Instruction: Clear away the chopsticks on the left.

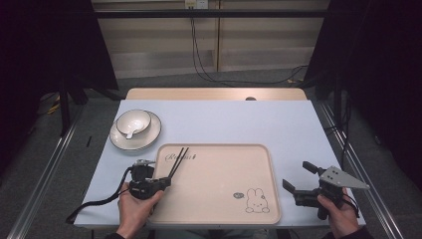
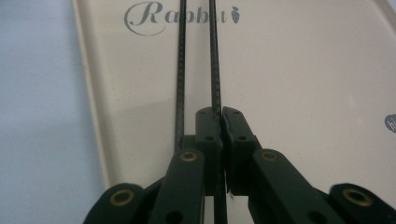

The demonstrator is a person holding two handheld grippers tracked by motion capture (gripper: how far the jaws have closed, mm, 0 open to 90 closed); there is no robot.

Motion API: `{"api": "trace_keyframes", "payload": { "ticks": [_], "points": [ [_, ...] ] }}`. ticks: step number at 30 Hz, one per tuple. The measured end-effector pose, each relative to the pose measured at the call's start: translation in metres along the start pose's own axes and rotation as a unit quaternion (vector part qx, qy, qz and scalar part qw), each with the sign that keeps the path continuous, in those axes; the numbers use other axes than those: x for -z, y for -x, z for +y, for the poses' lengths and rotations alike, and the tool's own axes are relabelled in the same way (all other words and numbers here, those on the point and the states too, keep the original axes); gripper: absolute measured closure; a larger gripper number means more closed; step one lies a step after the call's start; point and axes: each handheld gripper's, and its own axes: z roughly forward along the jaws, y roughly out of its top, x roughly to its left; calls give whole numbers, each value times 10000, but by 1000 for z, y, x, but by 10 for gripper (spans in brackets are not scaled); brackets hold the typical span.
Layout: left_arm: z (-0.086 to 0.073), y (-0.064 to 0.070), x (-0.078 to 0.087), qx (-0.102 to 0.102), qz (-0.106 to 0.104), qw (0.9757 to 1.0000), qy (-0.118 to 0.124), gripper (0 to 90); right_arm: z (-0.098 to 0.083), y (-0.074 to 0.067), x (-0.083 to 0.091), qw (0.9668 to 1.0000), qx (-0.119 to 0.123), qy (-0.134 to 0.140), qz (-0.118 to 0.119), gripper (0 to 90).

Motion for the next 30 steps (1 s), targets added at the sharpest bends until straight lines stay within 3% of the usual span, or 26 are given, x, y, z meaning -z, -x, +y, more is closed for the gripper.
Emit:
{"api": "trace_keyframes", "payload": {
  "ticks": [3, 7, 9, 14, 21, 30],
  "points": [
    [0, -1, -1, 19, 41, 10000, 57, 863, 0, 0, 0, 10000, 1, -4, 8, 35],
    [-1, -1, -6, -17, 25, 9999, -110, 862, 0, 0, 0, 10000, -10, -11, -5, 35],
    [-1, -2, -7, -109, 149, 9997, -127, 862, 0, 0, -1, 10000, -12, -15, 1, 35],
    [-2, -2, -12, -139, 190, 9995, -233, 860, 0, 0, 0, 10000, -14, -18, 4, 35],
    [-3, -2, -12, -160, 166, 9995, -194, 855, 0, 0, 0, 10000, 11, -47, 36, 35],
    [-2, -3, -10, -339, -33, 9994, -116, 783, 0, 0, 0, 10000, 5, -41, 32, 35]
  ]
}}
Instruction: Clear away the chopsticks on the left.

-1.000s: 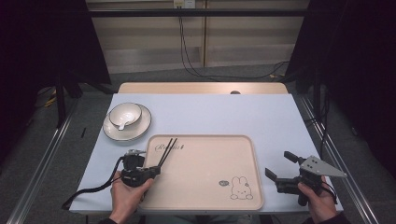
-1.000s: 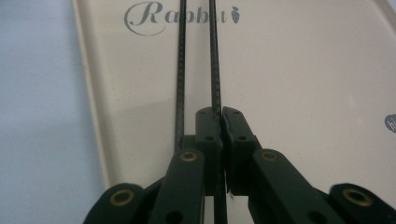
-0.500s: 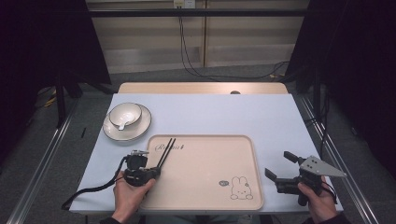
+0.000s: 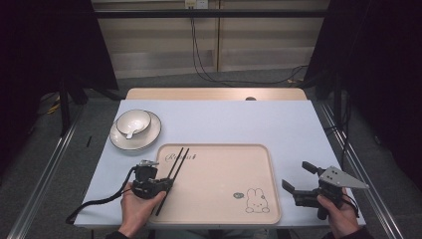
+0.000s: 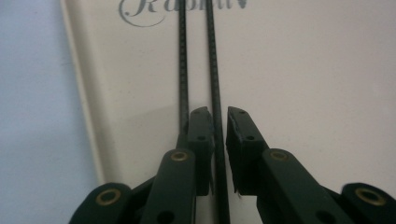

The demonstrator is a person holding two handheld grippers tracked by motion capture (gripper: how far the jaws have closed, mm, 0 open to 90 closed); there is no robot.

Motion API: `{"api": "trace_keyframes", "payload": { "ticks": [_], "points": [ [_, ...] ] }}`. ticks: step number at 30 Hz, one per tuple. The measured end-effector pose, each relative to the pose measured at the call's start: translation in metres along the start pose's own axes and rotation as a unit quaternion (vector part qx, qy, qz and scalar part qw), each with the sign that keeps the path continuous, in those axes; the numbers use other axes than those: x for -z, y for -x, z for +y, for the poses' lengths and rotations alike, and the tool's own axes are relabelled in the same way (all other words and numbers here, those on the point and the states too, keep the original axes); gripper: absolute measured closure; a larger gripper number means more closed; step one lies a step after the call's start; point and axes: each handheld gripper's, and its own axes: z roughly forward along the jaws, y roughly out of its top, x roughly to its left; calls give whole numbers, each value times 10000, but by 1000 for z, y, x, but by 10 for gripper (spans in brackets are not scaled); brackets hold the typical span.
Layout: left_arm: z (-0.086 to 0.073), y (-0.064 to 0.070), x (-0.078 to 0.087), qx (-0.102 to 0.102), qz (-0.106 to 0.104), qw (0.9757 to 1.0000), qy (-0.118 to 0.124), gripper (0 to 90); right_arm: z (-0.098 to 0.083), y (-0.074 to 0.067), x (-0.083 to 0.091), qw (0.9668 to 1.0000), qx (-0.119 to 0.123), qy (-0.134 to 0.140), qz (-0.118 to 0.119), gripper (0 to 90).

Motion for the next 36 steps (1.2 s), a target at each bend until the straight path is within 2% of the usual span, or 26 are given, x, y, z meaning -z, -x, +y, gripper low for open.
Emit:
{"api": "trace_keyframes", "payload": {
  "ticks": [5, 6, 7, 8, 9, 10, 11, 14, 16, 18, 19, 21, 22, 23, 26, 27, 28, 29, 31, 32, 33, 34, 35, 36],
  "points": [
    [2, 0, 6, -176, -240, 9991, 314, 720, 0, 0, 0, 10000, -7, 7, -11, 35],
    [3, -1, 8, -274, -223, 9988, 328, 686, 0, 0, 0, 10000, -9, 9, -12, 35],
    [3, -1, 10, -289, -316, 9982, 407, 669, 0, 0, 0, 10000, 0, 13, -15, 35],
    [4, -1, 11, -394, -362, 9974, 475, 576, 0, 0, 0, 10000, 0, 15, -17, 35],
    [5, -2, 12, -489, -372, 9968, 518, 576, 0, 0, 0, 10000, 0, 15, -17, 35],
    [6, -2, 14, -529, -454, 9956, 622, 521, 0, 0, 0, 10000, 3, 15, -16, 35],
    [7, -3, 16, -654, -525, 9943, 653, 457, 0, 0, 0, 10000, 2, 20, -16, 35],
    [8, -4, 25, -893, -591, 9901, 907, 229, 0, 0, 0, 10000, 1, 22, -12, 35],
    [8, -7, 33, -1126, -528, 9866, 1056, 150, 0, 0, 1, 10000, 2, 32, -12, 35],
    [8, -11, 40, -1231, -409, 9849, 1149, 82, 0, 0, 1, 10000, 2, 34, -14, 35],
    [8, -16, 45, -1252, -441, 9837, 1213, 55, 0, 0, 0, 10000, -8, 30, -7, 35],
    [7, -27, 53, -1227, -674, 9812, 1330, 35, 0, 0, 0, 10000, -32, 34, 1, 35],
    [7, -31, 56, -1193, -695, 9813, 1344, 33, 0, 0, 0, 10000, -29, 37, 1, 35],
    [6, -35, 59, -1156, -625, 9808, 1444, 34, 0, -1, 0, 10000, -27, 35, -4, 35],
    [2, -47, 70, -1121, -622, 9785, 1614, 30, 0, 0, 0, 10000, -41, 47, -28, 35],
    [1, -49, 73, -1109, -501, 9786, 1661, 28, 0, 0, 0, 10000, -47, 44, -29, 35],
    [-2, -50, 76, -1183, -273, 9784, 1676, 28, 0, 0, 1, 10000, -47, 37, -39, 35],
    [-4, -50, 78, -1276, -131, 9762, 1746, 29, 0, 0, 0, 10000, -55, 39, -41, 35],
    [-9, -52, 81, -1454, -46, 9736, 1760, 28, 0, 0, 0, 10000, -41, 48, -25, 35],
    [-12, -55, 82, -1533, -155, 9703, 1862, 28, 0, 0, 1, 10000, -34, 43, -29, 35],
    [-15, -59, 83, -1504, -239, 9687, 1959, 29, 0, 0, 1, 10000, -29, 48, -31, 35],
    [-17, -61, 85, -1421, -185, 9700, 1962, 29, 0, 0, 1, 10000, -30, 51, -43, 35],
    [-19, -62, 88, -1402, -6, 9694, 2015, 27, 0, 0, 1, 10000, -38, 47, -48, 35],
    [-22, -63, 90, -1304, -10, 9674, 2170, 25, 0, 0, 1, 10000, -49, 49, -49, 35]
  ]
}}
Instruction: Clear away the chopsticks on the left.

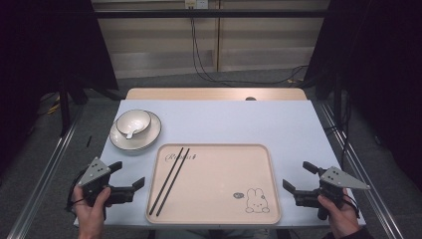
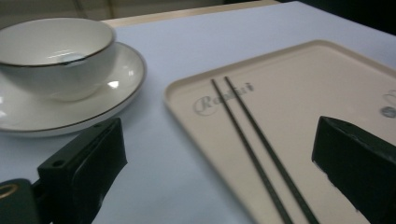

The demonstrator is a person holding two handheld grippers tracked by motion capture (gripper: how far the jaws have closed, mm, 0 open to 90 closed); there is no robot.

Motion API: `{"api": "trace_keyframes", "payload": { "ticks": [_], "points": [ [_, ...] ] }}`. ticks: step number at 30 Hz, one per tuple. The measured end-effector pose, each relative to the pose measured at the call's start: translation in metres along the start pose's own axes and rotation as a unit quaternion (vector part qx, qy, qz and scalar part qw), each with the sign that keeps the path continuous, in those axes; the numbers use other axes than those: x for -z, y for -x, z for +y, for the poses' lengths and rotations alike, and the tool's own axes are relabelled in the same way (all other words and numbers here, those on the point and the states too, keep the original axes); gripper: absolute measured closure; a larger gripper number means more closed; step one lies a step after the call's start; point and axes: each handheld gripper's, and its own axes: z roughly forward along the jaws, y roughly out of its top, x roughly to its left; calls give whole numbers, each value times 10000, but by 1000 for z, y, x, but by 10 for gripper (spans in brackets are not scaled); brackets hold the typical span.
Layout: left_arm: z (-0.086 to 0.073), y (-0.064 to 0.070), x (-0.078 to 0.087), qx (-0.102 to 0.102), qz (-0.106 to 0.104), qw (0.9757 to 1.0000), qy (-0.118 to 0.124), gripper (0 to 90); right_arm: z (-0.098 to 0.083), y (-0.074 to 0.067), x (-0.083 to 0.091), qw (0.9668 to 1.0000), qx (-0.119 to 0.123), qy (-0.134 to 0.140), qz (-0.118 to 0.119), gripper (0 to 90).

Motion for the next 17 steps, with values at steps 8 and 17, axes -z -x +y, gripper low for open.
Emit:
{"api": "trace_keyframes", "payload": {
  "ticks": [8, 17],
  "points": [
    [-21, -17, 19, 399, -30, 9990, 177, 20, 0, 2, 0, 10000, -6, 25, 16, 32],
    [-31, -16, 30, 459, 35, 9988, 164, 20, -1, 5, 1, 9999, -63, -3, -88, 18]
  ]
}}
